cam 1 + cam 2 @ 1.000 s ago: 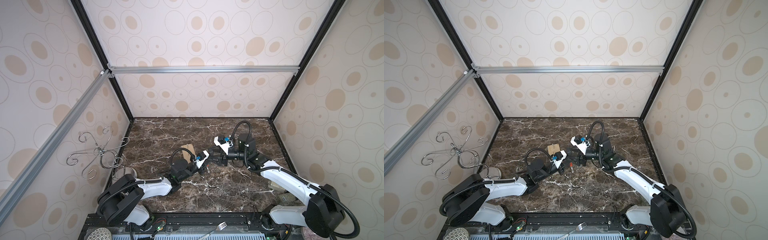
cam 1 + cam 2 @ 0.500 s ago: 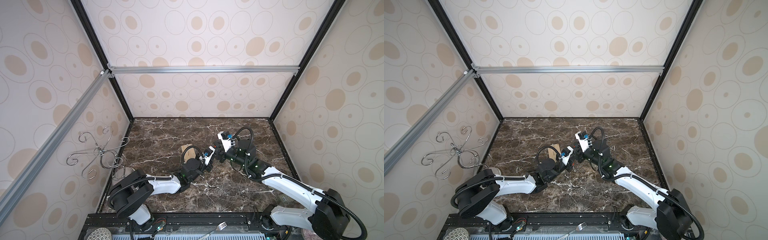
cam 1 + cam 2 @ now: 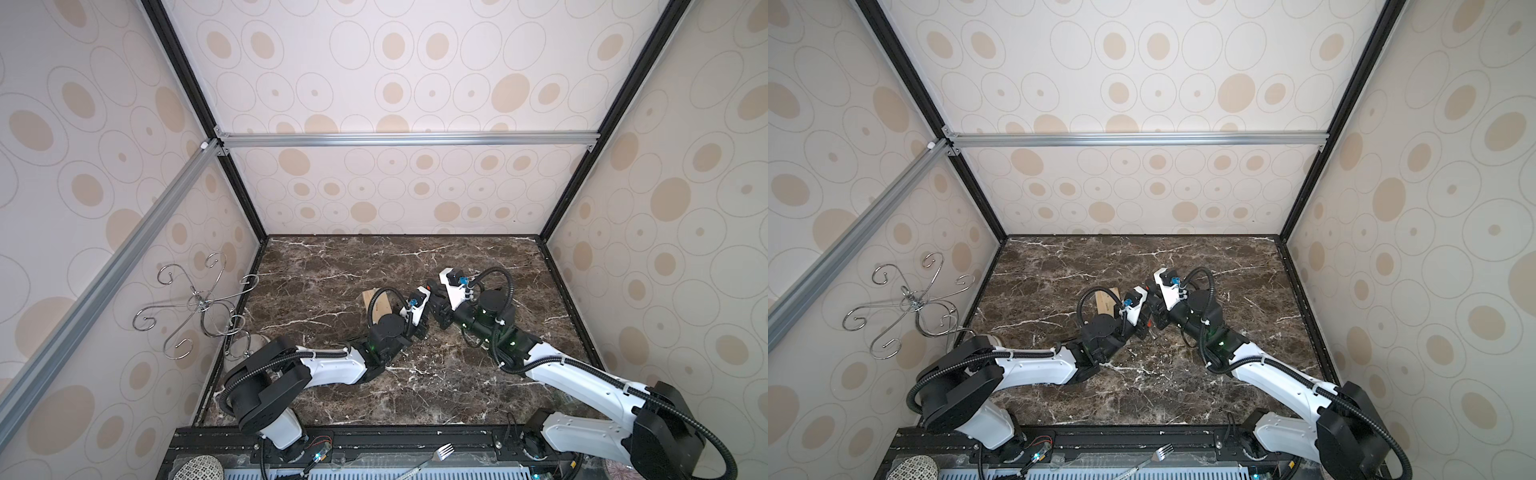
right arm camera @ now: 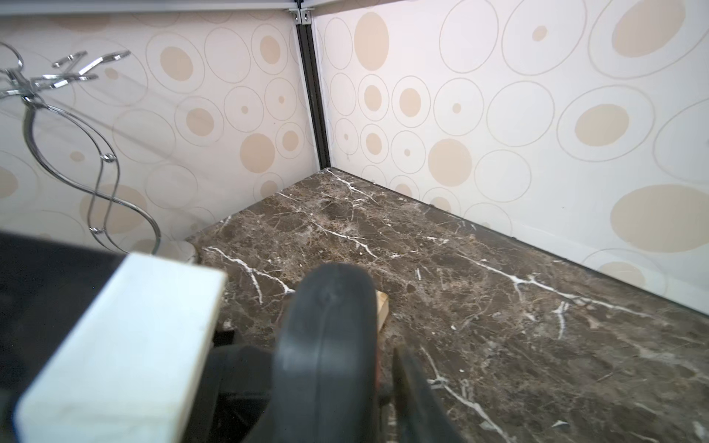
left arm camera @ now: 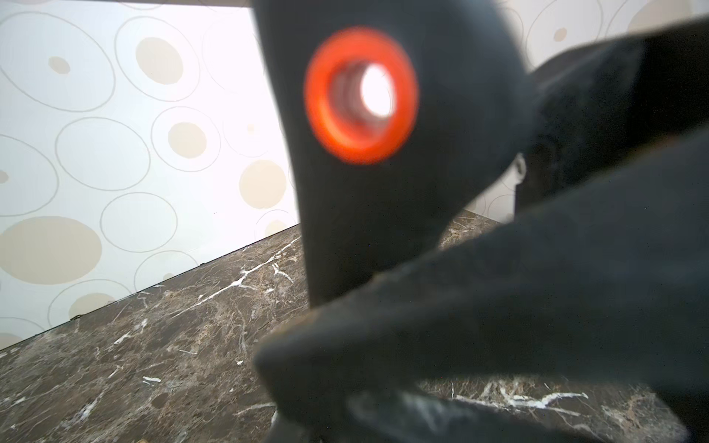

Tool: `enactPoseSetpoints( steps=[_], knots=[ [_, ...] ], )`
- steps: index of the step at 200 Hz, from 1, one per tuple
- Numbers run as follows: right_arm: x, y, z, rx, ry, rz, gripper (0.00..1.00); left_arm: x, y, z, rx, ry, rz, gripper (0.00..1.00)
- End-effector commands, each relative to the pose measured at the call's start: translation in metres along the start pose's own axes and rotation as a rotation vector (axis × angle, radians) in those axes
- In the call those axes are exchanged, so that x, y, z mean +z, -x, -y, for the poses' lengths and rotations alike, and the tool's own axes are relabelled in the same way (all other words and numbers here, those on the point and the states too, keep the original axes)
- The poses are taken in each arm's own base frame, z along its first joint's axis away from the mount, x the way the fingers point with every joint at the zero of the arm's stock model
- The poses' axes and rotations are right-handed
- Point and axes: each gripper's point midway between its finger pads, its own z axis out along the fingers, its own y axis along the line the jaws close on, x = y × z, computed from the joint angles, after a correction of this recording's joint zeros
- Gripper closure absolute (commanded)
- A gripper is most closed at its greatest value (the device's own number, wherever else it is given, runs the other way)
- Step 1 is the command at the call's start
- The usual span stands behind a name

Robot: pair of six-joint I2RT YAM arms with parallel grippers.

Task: Use a claw hammer to pull out a nail
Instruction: Pick up the hammer at the center of the board.

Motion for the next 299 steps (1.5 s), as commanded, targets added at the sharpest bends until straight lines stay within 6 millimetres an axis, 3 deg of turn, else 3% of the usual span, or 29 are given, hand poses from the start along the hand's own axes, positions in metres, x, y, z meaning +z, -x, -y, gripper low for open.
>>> enactPoseSetpoints(
  steps=[1,11,37,66,76,104,110,117,129,136,139,189,216,238,277,299],
  knots=[
    [0.002,0.012,-0.004,-0.034,0.017,0.047,0.57,0.006,0.049,0.005,-0.058,-0.013,0.137,1.0],
    [0.004,0.013,-0.003,-0.035,0.011,0.049,0.57,0.006,0.048,0.005,-0.057,-0.012,0.134,1.0],
    [0.005,0.013,-0.002,-0.038,0.009,0.055,0.74,0.009,0.046,0.004,-0.054,0.003,0.102,1.0],
    [0.005,0.011,-0.002,-0.026,0.01,0.051,0.78,0.009,0.048,0.006,-0.036,-0.003,0.106,1.0],
    [0.006,0.011,-0.001,-0.026,0.004,0.051,0.84,0.009,0.047,0.006,-0.032,-0.007,0.107,1.0],
    [0.005,0.018,-0.002,-0.03,0.008,0.085,0.91,0.01,0.045,0.009,-0.012,-0.02,0.088,0.9],
    [0.005,0.02,-0.003,-0.032,0.012,0.092,0.92,0.01,0.045,0.009,-0.005,-0.017,0.081,0.82],
    [0.004,0.023,-0.003,-0.034,0.013,0.102,0.94,0.01,0.045,0.008,0.004,-0.012,0.071,0.66],
    [0.003,0.026,-0.003,-0.038,0.012,0.115,0.95,0.009,0.047,0.001,0.008,0.026,0.062,0.31],
    [0.001,0.028,-0.002,-0.026,0.006,0.127,0.95,0.006,0.049,-0.005,0.003,0.059,0.062,0.04],
    [0.001,0.029,-0.002,-0.021,0.003,0.132,0.96,0.004,0.049,-0.008,0.008,0.069,0.059,0.0],
    [-0.004,0.038,-0.003,-0.002,0.009,0.147,1.0,-0.011,0.055,-0.028,0.196,0.152,-0.025,0.0],
    [-0.003,0.026,0.005,-0.024,-0.042,0.095,1.0,-0.018,0.051,-0.048,0.243,0.222,-0.105,0.0],
    [-0.007,0.023,0.007,-0.033,-0.054,0.09,1.0,-0.028,0.045,-0.073,0.171,0.262,-0.154,0.0],
    [-0.01,0.027,0.005,-0.064,-0.047,0.087,1.0,-0.057,0.014,-0.118,-0.076,0.292,-0.232,0.0],
    [-0.008,0.028,0.001,-0.079,-0.023,0.078,1.0,-0.069,0.007,-0.12,-0.15,0.246,-0.212,0.0]
  ],
)
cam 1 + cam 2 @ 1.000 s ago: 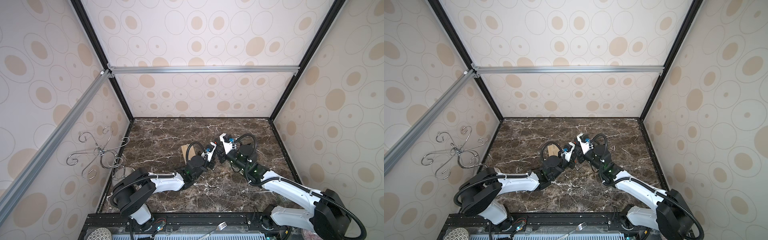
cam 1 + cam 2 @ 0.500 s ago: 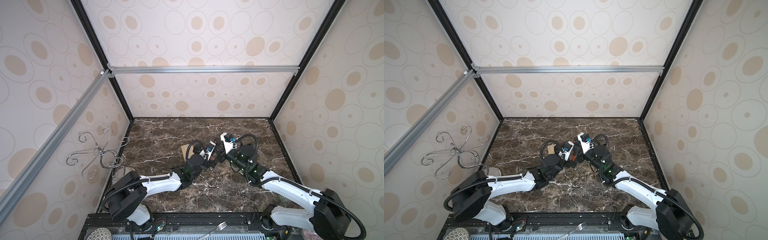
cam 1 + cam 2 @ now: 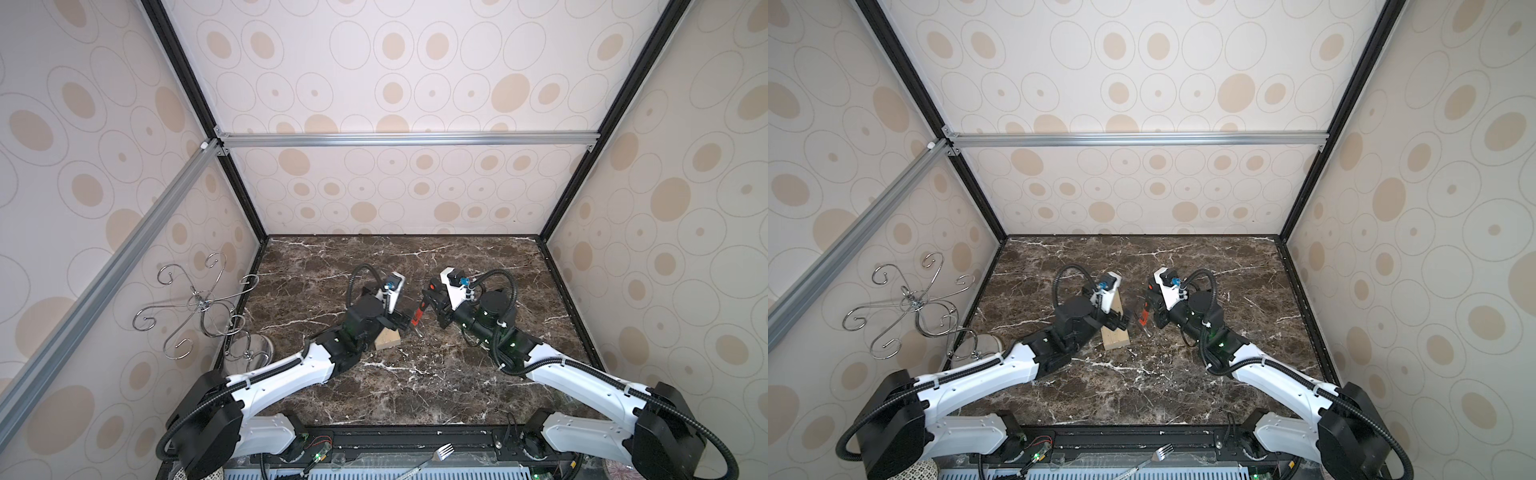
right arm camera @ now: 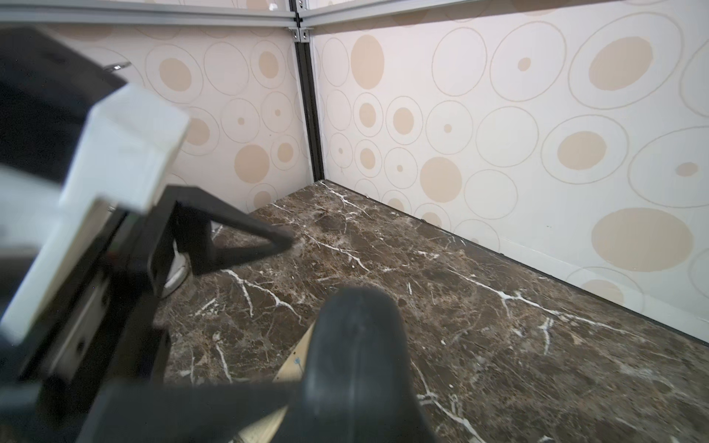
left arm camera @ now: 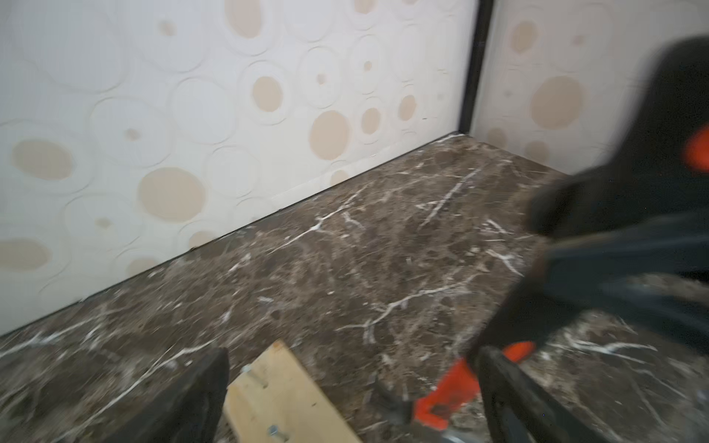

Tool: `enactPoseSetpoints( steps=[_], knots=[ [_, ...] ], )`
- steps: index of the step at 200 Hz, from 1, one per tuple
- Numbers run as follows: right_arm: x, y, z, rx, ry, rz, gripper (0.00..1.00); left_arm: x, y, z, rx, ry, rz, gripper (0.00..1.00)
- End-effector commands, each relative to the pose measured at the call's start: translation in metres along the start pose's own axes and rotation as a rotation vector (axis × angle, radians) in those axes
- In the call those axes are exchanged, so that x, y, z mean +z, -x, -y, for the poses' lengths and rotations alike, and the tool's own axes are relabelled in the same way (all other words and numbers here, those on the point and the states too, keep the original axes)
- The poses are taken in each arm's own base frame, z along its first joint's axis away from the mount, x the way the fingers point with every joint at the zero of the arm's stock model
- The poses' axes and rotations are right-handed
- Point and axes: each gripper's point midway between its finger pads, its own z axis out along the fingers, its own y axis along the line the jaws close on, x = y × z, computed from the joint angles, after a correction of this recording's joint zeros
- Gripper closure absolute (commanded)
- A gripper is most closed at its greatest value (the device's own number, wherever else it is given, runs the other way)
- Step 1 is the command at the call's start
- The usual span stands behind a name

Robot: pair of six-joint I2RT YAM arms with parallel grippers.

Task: Use a claw hammer to pull out a nail
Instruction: Pick up the hammer at the center of the board.

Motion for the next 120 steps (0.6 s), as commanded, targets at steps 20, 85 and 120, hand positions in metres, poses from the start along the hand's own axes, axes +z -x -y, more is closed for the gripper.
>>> enactPoseSetpoints(
  steps=[20,85,120],
  knots=[
    [-0.002,0.025,-0.007,-0.051,0.044,0.057,1.0,-0.012,-0.011,-0.005,-0.12,-0.082,0.008,0.0],
    [-0.002,0.029,-0.008,-0.063,0.047,0.03,1.0,-0.002,-0.066,-0.031,-0.176,0.021,-0.223,0.11],
    [-0.002,0.029,-0.007,-0.103,0.044,0.008,1.0,-0.01,-0.098,-0.051,-0.268,0.094,-0.32,0.39]
  ],
)
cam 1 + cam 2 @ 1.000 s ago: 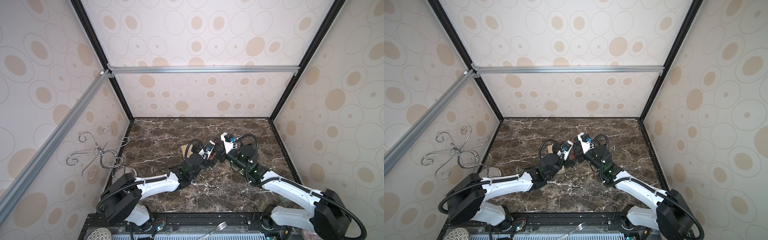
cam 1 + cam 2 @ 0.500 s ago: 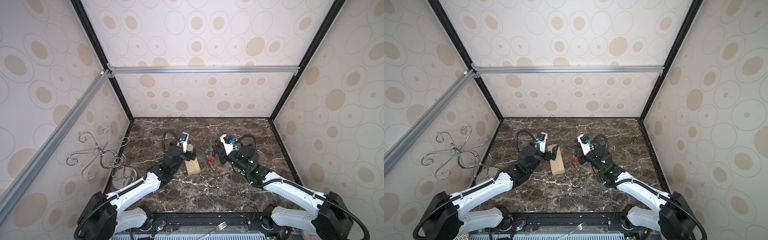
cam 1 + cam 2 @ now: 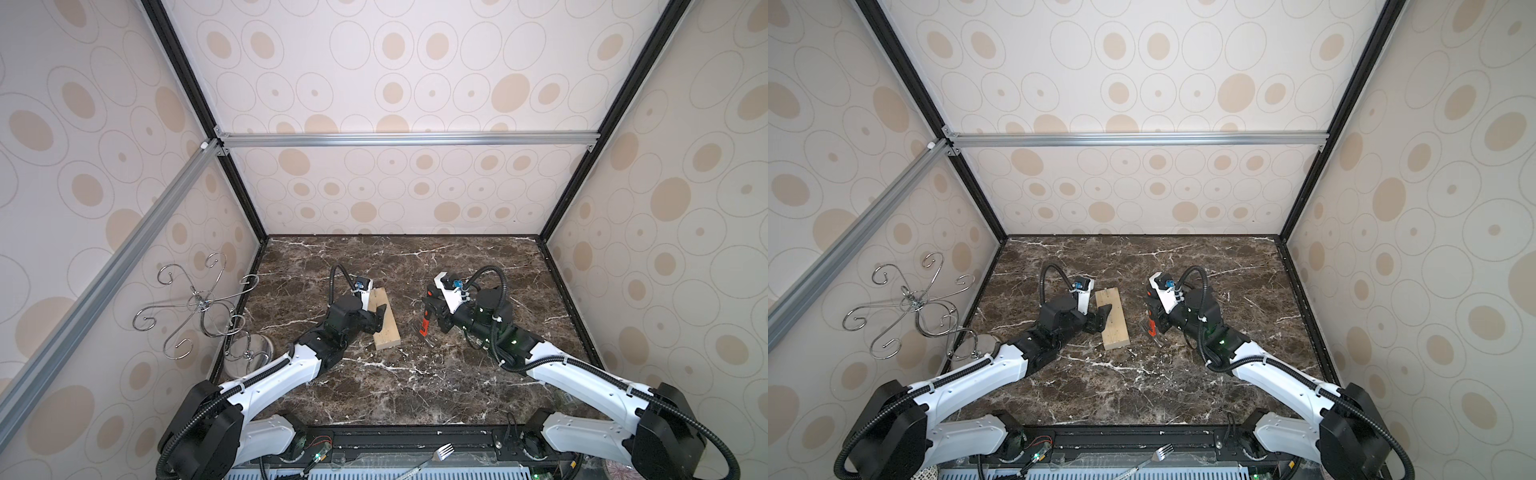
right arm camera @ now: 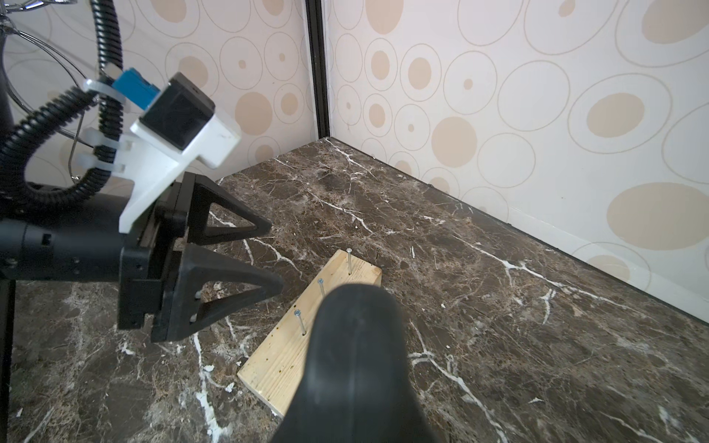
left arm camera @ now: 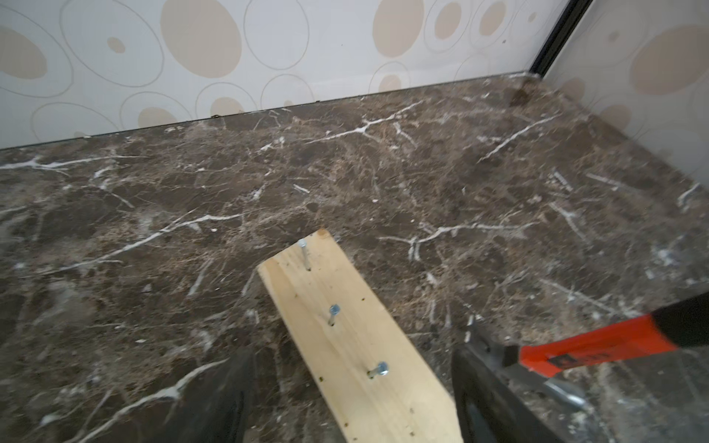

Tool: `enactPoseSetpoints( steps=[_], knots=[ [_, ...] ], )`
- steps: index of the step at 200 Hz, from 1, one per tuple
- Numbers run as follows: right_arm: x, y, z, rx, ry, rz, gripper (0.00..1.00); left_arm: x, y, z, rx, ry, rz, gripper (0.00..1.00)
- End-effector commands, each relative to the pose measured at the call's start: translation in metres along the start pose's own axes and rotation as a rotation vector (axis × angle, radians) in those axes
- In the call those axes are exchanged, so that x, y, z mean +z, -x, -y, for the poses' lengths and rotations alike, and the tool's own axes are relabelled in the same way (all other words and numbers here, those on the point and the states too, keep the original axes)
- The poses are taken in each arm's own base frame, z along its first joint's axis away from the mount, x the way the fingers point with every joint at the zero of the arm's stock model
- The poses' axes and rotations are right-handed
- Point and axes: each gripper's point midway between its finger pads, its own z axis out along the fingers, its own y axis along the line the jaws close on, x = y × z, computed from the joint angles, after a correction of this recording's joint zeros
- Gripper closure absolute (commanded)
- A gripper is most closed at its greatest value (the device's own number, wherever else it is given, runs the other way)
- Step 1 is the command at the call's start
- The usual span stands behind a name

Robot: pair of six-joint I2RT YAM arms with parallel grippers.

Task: Use a claw hammer to pull out a nail
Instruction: Pick up the hammer at the center of the board, then adjust the mounting plate at the center of the board.

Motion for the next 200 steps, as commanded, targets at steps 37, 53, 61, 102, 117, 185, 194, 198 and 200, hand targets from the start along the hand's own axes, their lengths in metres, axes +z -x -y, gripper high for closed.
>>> enactPoseSetpoints(
  steps=[37,53,61,102,117,185,194,198,200],
  knots=[
    [-0.007,0.048,-0.002,-0.09,0.009,0.114,1.0,-0.001,-0.061,-0.031,-0.148,0.109,-0.196,0.62],
    [-0.007,0.049,-0.003,-0.101,0.016,0.117,1.0,0.002,-0.074,-0.029,-0.171,0.097,-0.239,0.67],
    [-0.008,0.051,-0.003,-0.108,0.017,0.121,1.0,0.005,-0.081,-0.026,-0.18,0.084,-0.26,0.68],
    [-0.013,0.057,-0.006,-0.144,0.029,0.121,1.0,0.014,-0.108,-0.017,-0.201,0.048,-0.366,0.73],
    [-0.016,0.06,-0.006,-0.155,0.026,0.125,1.0,0.016,-0.118,-0.012,-0.209,0.021,-0.397,0.74],
    [-0.022,0.066,-0.006,-0.199,0.024,0.117,1.0,0.037,-0.137,0.044,-0.122,-0.145,-0.482,0.74],
    [-0.023,0.066,-0.007,-0.212,0.029,0.107,1.0,0.041,-0.134,0.055,-0.12,-0.179,-0.474,0.74],
    [-0.023,0.066,-0.007,-0.214,0.029,0.101,1.0,0.043,-0.133,0.06,-0.122,-0.192,-0.469,0.73],
    [-0.023,0.066,-0.007,-0.215,0.029,0.098,1.0,0.043,-0.132,0.062,-0.123,-0.199,-0.468,0.73]
  ],
)
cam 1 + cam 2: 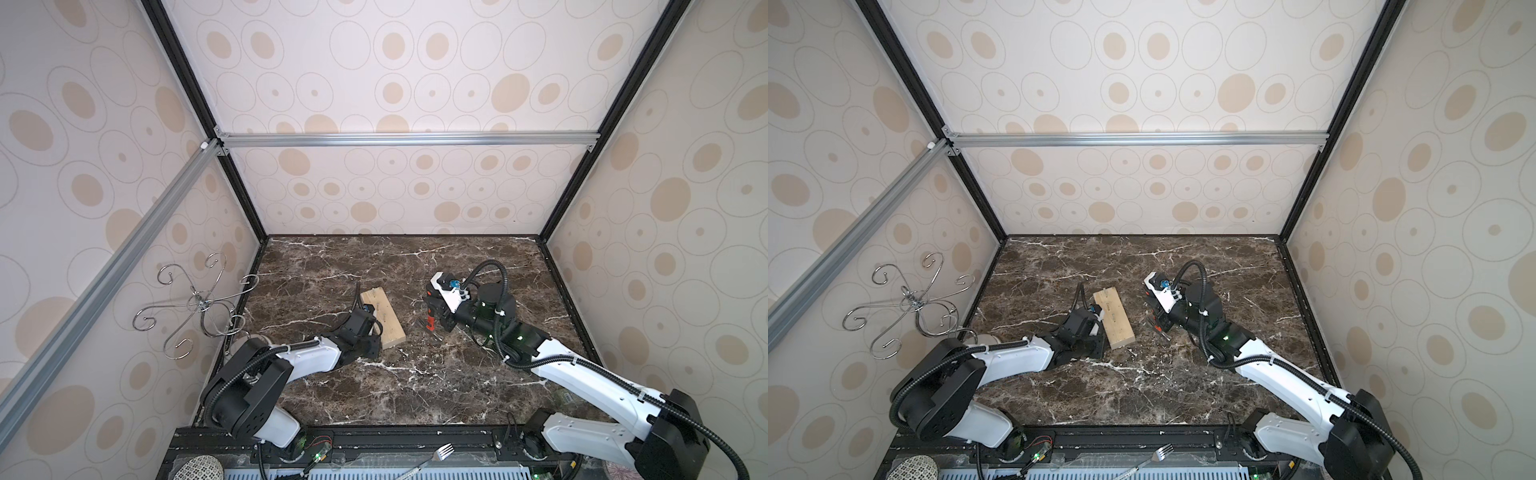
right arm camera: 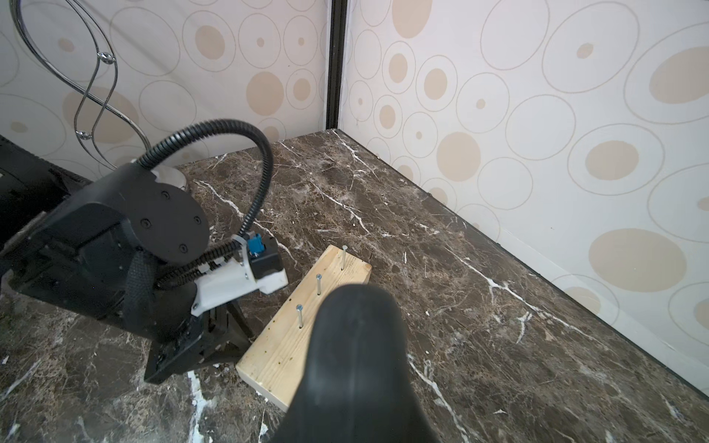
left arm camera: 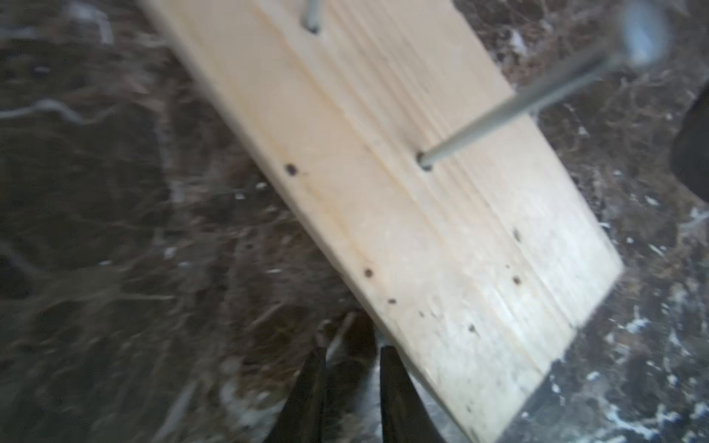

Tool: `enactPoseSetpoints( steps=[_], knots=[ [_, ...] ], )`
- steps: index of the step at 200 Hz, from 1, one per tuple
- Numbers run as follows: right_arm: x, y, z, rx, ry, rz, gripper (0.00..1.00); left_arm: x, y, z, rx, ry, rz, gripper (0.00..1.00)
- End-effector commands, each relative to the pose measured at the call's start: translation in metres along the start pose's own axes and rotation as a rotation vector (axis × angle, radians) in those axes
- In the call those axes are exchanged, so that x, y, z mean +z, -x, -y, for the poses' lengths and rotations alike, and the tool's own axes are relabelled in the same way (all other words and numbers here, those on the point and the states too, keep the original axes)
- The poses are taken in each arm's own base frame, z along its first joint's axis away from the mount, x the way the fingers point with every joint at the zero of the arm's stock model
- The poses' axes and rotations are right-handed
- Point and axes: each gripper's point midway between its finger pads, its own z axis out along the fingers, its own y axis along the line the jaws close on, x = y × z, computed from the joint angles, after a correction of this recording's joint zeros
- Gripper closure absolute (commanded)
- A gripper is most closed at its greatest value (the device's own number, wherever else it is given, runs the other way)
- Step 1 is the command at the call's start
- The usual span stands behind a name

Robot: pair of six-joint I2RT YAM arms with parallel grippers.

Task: Use a claw hammer to pull out a nail
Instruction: Adjust the mounting plate at the center of the board.

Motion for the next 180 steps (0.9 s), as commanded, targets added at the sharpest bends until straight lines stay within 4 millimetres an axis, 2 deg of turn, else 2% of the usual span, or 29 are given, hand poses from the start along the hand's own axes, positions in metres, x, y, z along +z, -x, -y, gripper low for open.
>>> enactPoseSetpoints(
  steps=[1,36,60,81,105,132,165,180],
  knots=[
    [-0.017,0.051,0.005,-0.07,-0.013,0.127,1.0,0.008,0.015,0.036,0.029,-0.112,0.021,0.73],
    [-0.023,0.053,0.003,-0.135,0.005,0.085,1.0,0.02,0.043,0.075,0.077,-0.184,0.066,0.69],
    [-0.027,0.056,-0.004,-0.186,0.055,0.077,1.0,0.018,0.056,0.082,0.088,-0.184,0.103,0.66],
    [-0.029,0.065,-0.014,-0.197,0.147,0.084,1.0,-0.001,0.07,0.073,0.091,-0.134,0.189,0.51],
    [-0.022,0.072,-0.023,-0.204,0.233,0.081,1.0,-0.033,0.087,0.057,0.093,-0.058,0.304,0.41],
    [-0.006,0.077,-0.022,-0.198,0.265,0.069,1.0,-0.062,0.107,0.03,0.046,0.031,0.402,0.32],
    [0.018,0.074,-0.012,-0.165,0.252,0.044,1.0,-0.08,0.128,-0.005,-0.033,0.078,0.461,0.17],
    [0.027,0.073,-0.008,-0.151,0.245,0.034,1.0,-0.084,0.136,-0.016,-0.062,0.076,0.478,0.13]
  ],
)
